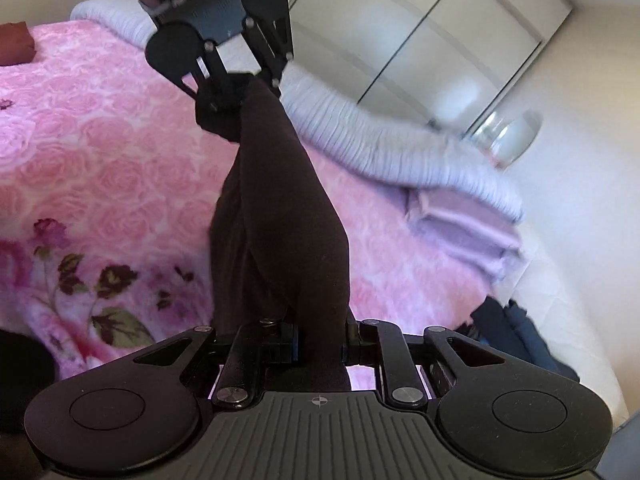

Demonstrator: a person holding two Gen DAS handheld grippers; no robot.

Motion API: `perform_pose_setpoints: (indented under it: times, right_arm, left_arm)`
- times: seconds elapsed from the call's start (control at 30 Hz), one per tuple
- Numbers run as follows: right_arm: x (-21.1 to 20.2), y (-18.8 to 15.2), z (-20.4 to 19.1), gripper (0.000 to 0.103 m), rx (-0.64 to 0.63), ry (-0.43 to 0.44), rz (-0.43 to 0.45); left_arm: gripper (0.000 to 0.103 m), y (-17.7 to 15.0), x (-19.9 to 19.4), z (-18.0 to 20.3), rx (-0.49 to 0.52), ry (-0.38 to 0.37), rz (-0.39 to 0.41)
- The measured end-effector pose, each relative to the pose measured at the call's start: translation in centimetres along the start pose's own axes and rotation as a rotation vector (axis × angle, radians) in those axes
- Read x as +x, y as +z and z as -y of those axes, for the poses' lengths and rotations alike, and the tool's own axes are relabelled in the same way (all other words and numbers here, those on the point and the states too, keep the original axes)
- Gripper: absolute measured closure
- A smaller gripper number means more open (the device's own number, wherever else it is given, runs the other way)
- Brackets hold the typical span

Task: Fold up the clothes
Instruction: 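Lift the folded shirt with both grippers and carry it onto the clothes stack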

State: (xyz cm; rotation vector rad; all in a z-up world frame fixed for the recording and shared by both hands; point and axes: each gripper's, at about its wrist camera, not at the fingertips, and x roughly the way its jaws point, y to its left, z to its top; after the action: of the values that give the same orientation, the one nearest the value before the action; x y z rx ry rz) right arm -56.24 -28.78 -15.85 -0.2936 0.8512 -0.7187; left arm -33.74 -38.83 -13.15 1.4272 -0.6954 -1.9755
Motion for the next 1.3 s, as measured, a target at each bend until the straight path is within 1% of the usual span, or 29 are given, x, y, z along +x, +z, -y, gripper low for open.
perform_pose_setpoints:
  times: [0.13, 0.17, 0.23, 0.3, 0.37, 0.43, 0.5, 0.63, 0.7, 0.8, 0.9, 0.97, 1.03, 1.07, 1.13, 1.17, 1.2, 1.27, 1.3]
  right_arm:
    - [-3.0, 4.2, 4.7, 0.087, 0.006, 0.043, -0.094]
    - [-4.2, 5.5, 6.1, 0.087, 0.005, 0.049, -0.126]
    - [-6.4, 7.5, 8.1, 0.087, -0.002, 0.049, -0.160]
    - [-8.1, 9.1, 10.1, 0.087, -0.006, 0.040, -0.195]
    - [-9.6, 9.7, 11.8, 0.087, 0.000, 0.023, -0.220]
    - [-10.4, 9.2, 13.6, 0.087, 0.023, -0.001, -0.240]
    - [-10.8, 8.2, 15.7, 0.087, 0.047, -0.022, -0.256]
    - [-10.3, 5.1, 20.6, 0.087, 0.087, -0.054, -0.278]
    - [-9.4, 3.1, 24.7, 0.087, 0.084, -0.064, -0.275]
    - [-6.9, -0.7, 33.1, 0.087, 0.071, -0.079, -0.252]
    - [-3.5, -4.1, 42.4, 0.087, 0.028, -0.100, -0.228]
    - [-1.5, -5.2, 48.9, 0.087, -0.031, -0.149, -0.200]
    - [0.0, -5.8, 53.8, 0.087, -0.091, -0.214, -0.159]
    - [0.7, -6.3, 55.8, 0.087, -0.123, -0.246, -0.137]
    - [2.7, -8.1, 58.3, 0.086, -0.178, -0.291, -0.104]
    - [4.1, -9.5, 59.1, 0.086, -0.176, -0.290, -0.104]
    - [5.4, -10.8, 59.3, 0.086, -0.157, -0.276, -0.115]
    - [9.2, -14.6, 58.0, 0.084, -0.120, -0.219, -0.169]
    - [11.1, -16.6, 57.4, 0.084, -0.102, -0.190, -0.197]
  left_arm:
    - [0.094, 2.0, -3.6, -3.8, -0.049, -0.084, 0.011]
    - [0.094, 2.6, -4.5, -4.6, -0.045, -0.099, 0.018]
    - [0.094, 3.9, -6.0, -6.1, -0.027, -0.118, 0.032]
    - [0.094, 5.2, -6.6, -7.6, -0.015, -0.142, 0.053]
    - [0.094, 6.7, -6.4, -9.2, 0.001, -0.155, 0.081]
    - [0.094, 8.1, -6.0, -10.7, 0.008, -0.163, 0.109]
    - [0.094, 10.0, -4.7, -12.5, 0.013, -0.162, 0.134]
    - [0.094, 15.0, 0.4, -16.0, 0.030, -0.153, 0.164]
    - [0.094, 18.2, 3.8, -17.7, 0.043, -0.141, 0.163]
    - [0.094, 23.1, 9.6, -21.5, 0.029, -0.119, 0.146]
    - [0.094, 28.3, 15.7, -26.8, -0.020, -0.082, 0.117]
    - [0.094, 31.4, 19.1, -30.4, -0.044, -0.017, 0.104]
    - [0.095, 33.9, 22.1, -33.3, -0.070, 0.051, 0.096]
    - [0.095, 34.7, 23.5, -33.9, -0.075, 0.081, 0.094]
    - [0.095, 35.6, 26.6, -33.3, -0.076, 0.100, 0.080]
    - [0.095, 35.9, 28.4, -32.5, -0.075, 0.099, 0.069]
    - [0.095, 35.9, 30.4, -30.9, -0.072, 0.084, 0.048]
    - [0.094, 35.5, 34.9, -26.9, -0.075, 0.004, -0.022]
    - [0.094, 35.2, 37.2, -24.7, -0.083, -0.057, -0.081]
